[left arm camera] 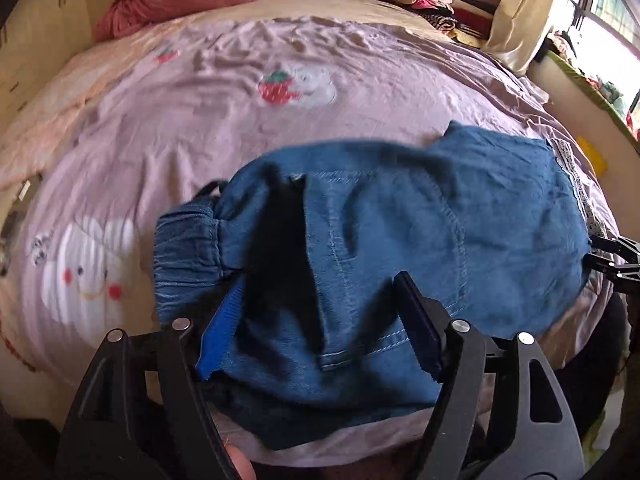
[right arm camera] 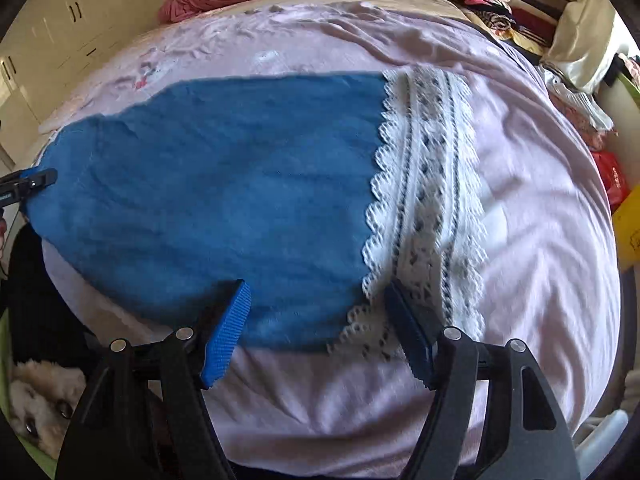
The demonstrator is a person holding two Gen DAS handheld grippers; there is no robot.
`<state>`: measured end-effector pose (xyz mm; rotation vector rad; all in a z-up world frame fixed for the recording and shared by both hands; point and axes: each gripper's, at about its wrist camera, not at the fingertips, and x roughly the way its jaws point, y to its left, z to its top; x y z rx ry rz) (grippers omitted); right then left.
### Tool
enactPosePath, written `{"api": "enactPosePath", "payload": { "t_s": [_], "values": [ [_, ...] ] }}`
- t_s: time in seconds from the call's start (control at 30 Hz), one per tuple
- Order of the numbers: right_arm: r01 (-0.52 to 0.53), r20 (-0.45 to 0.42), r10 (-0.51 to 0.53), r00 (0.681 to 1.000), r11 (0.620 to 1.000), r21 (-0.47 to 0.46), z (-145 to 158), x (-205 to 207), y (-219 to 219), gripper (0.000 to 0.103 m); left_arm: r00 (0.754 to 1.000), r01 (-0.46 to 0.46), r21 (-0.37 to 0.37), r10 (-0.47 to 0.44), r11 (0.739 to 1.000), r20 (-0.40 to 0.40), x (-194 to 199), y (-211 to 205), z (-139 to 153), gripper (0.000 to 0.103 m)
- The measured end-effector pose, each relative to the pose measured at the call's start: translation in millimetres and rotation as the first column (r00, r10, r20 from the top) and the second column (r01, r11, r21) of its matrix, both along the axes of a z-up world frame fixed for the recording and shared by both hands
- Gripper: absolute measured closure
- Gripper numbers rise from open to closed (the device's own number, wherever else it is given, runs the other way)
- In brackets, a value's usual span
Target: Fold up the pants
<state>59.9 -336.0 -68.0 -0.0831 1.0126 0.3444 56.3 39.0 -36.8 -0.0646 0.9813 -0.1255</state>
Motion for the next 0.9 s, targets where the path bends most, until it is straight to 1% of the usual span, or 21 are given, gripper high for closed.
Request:
{"api": "enactPosePath", "payload": {
  "t_s": [0.03, 0.07, 0.1, 0.13, 0.23, 0.3, 0.33, 0.4, 0.5, 0.57, 0.6, 0.63, 0.7, 0.77, 0.9],
  "values": [
    [0.012, -0.005, -0.012, 1.000, 1.000, 0.017, -0.5, -2.2, -2.6, 0.034, 1.000, 0.009, -0.001, -0.009, 1.000, 0.008, -0.5, 1.2, -1.9, 0.037],
    [0.018, -0.005, -0.018, 1.000, 1.000, 0.023, -0.8, -3.2, -3.0, 0.034, 1.000, 0.017, 0.013, -0.017, 1.000, 0.013, 0.1, 0.6, -4.4, 0.037],
    [0.027, -0.005, -0.027, 1.000, 0.999, 0.027, -1.1, -3.7, -3.1, 0.034, 1.000, 0.019, 0.036, -0.020, 0.999, 0.009, 2.4, -1.4, -7.4, 0.037],
    [0.033, -0.005, -0.033, 0.999, 0.999, 0.019, -1.6, -3.3, -1.0, 0.034, 1.000, 0.016, 0.038, -0.017, 0.999, 0.008, 2.7, -1.1, -8.2, 0.036],
    [0.043, -0.002, -0.043, 0.999, 0.999, -0.003, -1.5, -3.0, 0.2, 0.034, 1.000, 0.001, 0.021, -0.002, 1.000, 0.010, 3.3, 4.1, -9.1, 0.035],
    [0.057, -0.002, -0.057, 0.998, 0.998, 0.015, -0.3, -3.7, -1.5, 0.033, 1.000, -0.005, 0.010, 0.005, 1.000, 0.014, -0.1, 6.9, -7.0, 0.035],
    [0.067, -0.005, -0.067, 0.998, 0.997, 0.028, -0.2, -4.7, -3.2, 0.033, 1.000, -0.006, 0.016, 0.006, 1.000, 0.018, -2.7, 7.2, -5.3, 0.035],
    [0.092, -0.013, -0.092, 0.996, 0.994, 0.053, 3.3, -4.9, -6.7, 0.033, 1.000, -0.008, 0.017, 0.008, 1.000, 0.025, -8.3, 6.9, -0.1, 0.034],
    [0.121, 0.013, -0.123, 0.992, 0.988, 0.100, 16.4, -11.7, -10.6, 0.027, 0.999, 0.012, 0.005, -0.012, 1.000, 0.051, -18.2, 3.0, 13.4, 0.027],
    [0.140, 0.031, -0.145, 0.989, 0.983, 0.120, 24.5, -17.2, -14.5, 0.025, 0.997, 0.015, 0.028, -0.017, 0.999, 0.071, -21.9, -1.4, 21.8, 0.014],
    [0.148, 0.032, -0.153, 0.988, 0.981, 0.128, 26.8, -19.3, -15.8, 0.024, 0.996, 0.014, 0.048, -0.019, 0.999, 0.087, -24.0, -3.8, 26.8, 0.014],
    [0.156, 0.034, -0.162, 0.986, 0.978, 0.137, 29.4, -21.9, -17.7, 0.024, 0.995, 0.020, 0.051, -0.025, 0.999, 0.099, -25.6, -5.3, 31.0, 0.014],
    [0.171, 0.045, -0.179, 0.983, 0.974, 0.148, 34.1, -26.8, -20.7, 0.023, 0.992, 0.032, 0.031, -0.035, 0.999, 0.118, -28.0, -9.4, 39.8, 0.013],
    [0.175, 0.061, -0.186, 0.981, 0.972, 0.157, 40.0, -32.0, -22.6, 0.023, 0.990, 0.046, 0.027, -0.049, 0.999, 0.133, -28.7, -14.9, 47.0, 0.010],
    [0.179, 0.097, -0.199, 0.975, 0.966, 0.186, 52.7, -42.0, -25.3, 0.022, 0.981, 0.089, 0.011, -0.090, 0.996, 0.171, -28.5, -33.0, 64.6, 0.010]
  ]
}}
